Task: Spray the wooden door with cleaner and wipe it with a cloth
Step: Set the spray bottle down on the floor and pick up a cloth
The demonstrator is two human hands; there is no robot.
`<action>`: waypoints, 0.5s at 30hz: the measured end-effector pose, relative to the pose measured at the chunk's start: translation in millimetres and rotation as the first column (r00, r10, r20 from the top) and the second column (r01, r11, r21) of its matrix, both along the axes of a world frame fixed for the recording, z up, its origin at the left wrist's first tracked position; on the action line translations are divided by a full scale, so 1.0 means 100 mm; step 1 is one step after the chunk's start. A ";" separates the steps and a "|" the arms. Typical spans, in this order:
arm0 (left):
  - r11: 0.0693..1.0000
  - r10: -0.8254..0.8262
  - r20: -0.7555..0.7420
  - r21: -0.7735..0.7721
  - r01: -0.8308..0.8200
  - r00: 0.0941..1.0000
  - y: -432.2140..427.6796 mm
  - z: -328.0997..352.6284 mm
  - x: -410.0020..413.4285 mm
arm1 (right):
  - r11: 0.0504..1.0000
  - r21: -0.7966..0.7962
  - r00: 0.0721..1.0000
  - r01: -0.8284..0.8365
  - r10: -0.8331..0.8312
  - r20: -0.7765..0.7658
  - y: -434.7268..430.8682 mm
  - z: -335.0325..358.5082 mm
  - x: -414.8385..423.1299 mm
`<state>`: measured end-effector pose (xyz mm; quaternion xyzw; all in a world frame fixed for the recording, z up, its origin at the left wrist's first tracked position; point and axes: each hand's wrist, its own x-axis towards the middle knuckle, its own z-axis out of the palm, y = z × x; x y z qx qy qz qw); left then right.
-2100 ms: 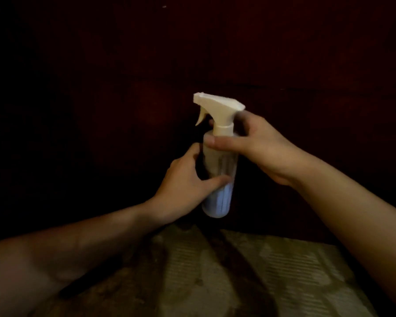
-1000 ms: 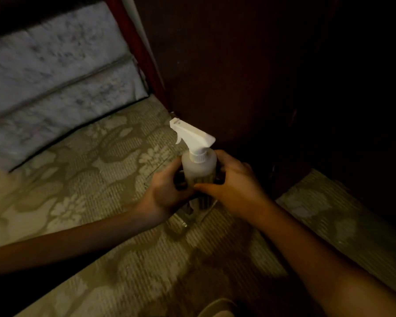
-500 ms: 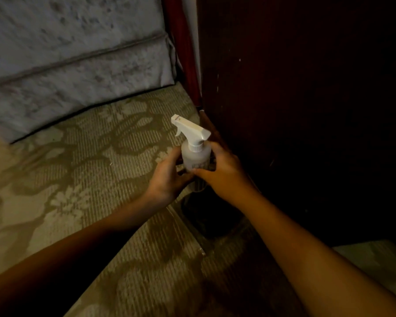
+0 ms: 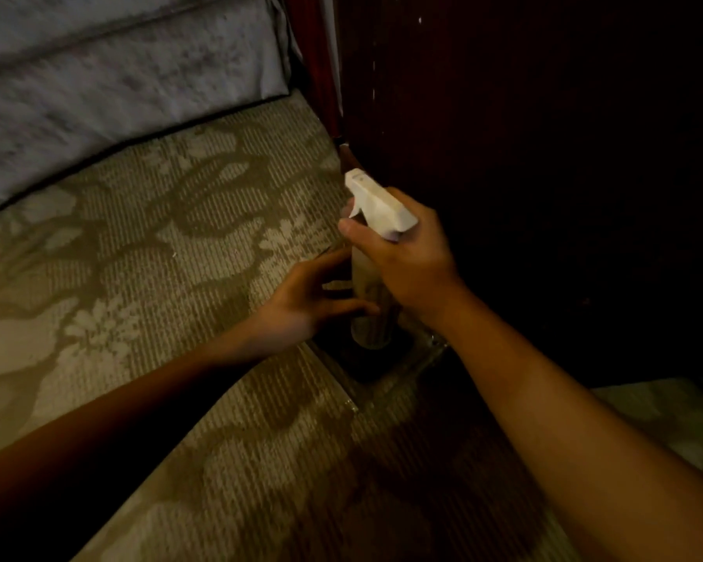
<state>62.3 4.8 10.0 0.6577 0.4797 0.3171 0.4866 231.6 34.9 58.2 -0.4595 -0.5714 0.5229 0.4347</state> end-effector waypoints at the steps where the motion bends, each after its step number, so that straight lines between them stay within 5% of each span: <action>1: 1.000 0.014 -0.010 -0.014 -0.014 1.000 0.04 0.02 -0.04 | 0.999 0.026 0.999 0.030 -0.030 0.012 -0.02 0.02 0.04; 4: 0.992 0.124 -0.150 -0.009 -0.127 0.981 0.05 -0.13 -0.19 | 0.999 0.034 0.987 0.034 -0.039 0.154 -0.11 0.10 0.18; 8: 0.965 0.258 -0.387 0.061 -0.255 0.885 -0.04 -0.66 -0.32 | 0.988 -0.156 0.900 -0.022 0.087 0.427 -0.15 0.06 0.25; 10: 0.960 0.265 -0.458 0.042 -0.277 0.848 -0.08 -0.81 -0.30 | 0.963 -0.267 0.884 -0.024 0.145 0.444 -0.18 -0.01 0.30; 15: 0.935 0.293 -0.491 -0.033 -0.354 0.821 0.04 -0.92 -0.40 | 0.932 -0.362 0.793 -0.013 0.230 0.564 -0.28 -0.35 0.41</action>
